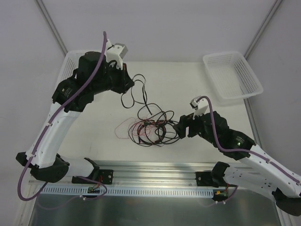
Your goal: Untangle the cables
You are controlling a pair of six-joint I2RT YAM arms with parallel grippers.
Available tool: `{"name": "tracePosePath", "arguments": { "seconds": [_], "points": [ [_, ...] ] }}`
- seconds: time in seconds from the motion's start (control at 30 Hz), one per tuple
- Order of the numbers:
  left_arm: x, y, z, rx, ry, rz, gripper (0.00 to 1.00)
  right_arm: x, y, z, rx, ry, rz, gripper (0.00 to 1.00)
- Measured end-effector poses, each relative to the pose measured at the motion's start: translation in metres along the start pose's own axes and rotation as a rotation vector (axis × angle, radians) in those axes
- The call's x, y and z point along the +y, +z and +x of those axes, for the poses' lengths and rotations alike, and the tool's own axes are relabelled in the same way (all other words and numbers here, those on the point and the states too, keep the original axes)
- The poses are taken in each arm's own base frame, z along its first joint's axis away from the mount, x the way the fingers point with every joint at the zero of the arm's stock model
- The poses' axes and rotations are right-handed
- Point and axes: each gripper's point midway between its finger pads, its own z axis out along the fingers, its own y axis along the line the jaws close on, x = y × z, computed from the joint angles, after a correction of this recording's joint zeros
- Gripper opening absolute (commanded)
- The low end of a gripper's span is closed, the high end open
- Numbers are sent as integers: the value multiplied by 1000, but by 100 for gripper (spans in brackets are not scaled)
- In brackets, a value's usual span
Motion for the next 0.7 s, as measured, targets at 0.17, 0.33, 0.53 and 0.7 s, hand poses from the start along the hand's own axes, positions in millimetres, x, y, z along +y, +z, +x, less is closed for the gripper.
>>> {"name": "tracePosePath", "arguments": {
  "seconds": [0.17,0.33,0.53,0.7],
  "points": [
    [-26,15,36,110,85,123,0,13,-10,-21,-39,-47,-69,84],
    [-38,38,89,272,134,190,0,27,-20,-50,-92,-124,-134,97],
    [-67,40,125,370,234,297,0,49,-17,-67,-111,-238,-241,97],
    [-83,34,131,375,299,380,0,60,2,-63,-77,-332,-289,97]
  ]
}}
